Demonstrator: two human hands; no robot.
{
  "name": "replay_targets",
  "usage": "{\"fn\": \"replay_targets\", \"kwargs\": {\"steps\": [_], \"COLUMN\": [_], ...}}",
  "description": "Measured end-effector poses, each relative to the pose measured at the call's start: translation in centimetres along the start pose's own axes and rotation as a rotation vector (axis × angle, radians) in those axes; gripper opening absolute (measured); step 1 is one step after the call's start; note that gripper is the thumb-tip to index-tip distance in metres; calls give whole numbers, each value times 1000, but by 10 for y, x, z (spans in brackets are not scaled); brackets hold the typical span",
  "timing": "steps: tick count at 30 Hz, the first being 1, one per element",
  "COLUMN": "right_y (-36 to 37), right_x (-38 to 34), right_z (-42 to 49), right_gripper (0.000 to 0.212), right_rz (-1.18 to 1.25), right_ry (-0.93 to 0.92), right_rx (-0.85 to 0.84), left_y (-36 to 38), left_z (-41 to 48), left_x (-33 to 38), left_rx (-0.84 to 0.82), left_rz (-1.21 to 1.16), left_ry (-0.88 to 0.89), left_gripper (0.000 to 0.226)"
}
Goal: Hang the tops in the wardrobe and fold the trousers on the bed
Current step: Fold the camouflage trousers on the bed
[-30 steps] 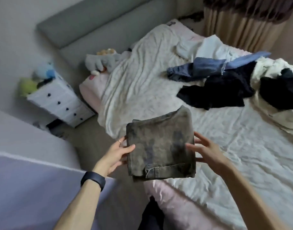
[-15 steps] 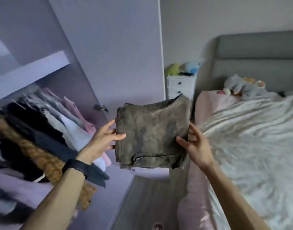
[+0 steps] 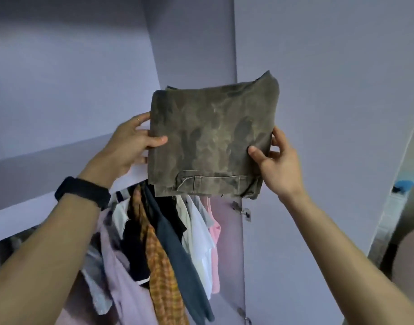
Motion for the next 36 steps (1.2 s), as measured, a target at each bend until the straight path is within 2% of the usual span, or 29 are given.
{"fn": "replay_targets", "kwargs": {"steps": [2,5,9,11,16,18,20,22,23,25,26,28,29,32,36], "right_y": [28,77,132,156,208,230,239,240,240,234,230,226,227,237,240], "right_x": [-19,-41,-50,-50,-20,-2,13,17,13,2,-5,-8,-5,21,37], "right_z": [40,110,180,206,248,255,258,256,253,235,223,199,191,179,174], "right_gripper": [57,78,87,85,72,59,46,38,35,32,33,40,44,51,51], "right_rz": [-12,-72,-170,-239,-371,-457,-533,-589,-578,-530,-530,-595,-646,-815,-896], "right_ry": [-44,-57,-25,-8,99,134,160,120,73,-79,-196,-388,-420,-347,-366], "right_rx": [-15,-47,-129,-181,-375,-451,-491,-502,-489,-426,-391,-376,-418,-613,-660], "left_y": [-20,-53,-81,-91,-101,-105,-106,-107,-107,-100,-91,-69,-60,-50,-44], "left_z": [28,78,130,150,177,181,184,188,188,184,179,166,161,148,142], "left_x": [17,32,11,-6,-62,-87,-101,-104,-102,-88,-81,-76,-78,-99,-116], "left_rx": [49,134,174,192,229,237,181,119,134,115,51,-105,-157,-180,-149], "left_rz": [39,48,116,110,108,193,413,732,818,836,848,967,1056,1151,1119], "left_ry": [19,20,-64,-108,-231,-288,-291,-256,-215,-42,40,83,67,10,-44], "left_gripper": [54,47,30,27,35,31,33,52,65,79,83,84,82,74,70]}}
Point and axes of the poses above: each hand's wrist, its own z-axis towards the middle knuckle, its own y-axis out of the palm, x = y × z, the point moved 2 cm from there along z, towards the middle knuckle, and after that the axes turned 7 degrees about y, right-handed, at the moved point
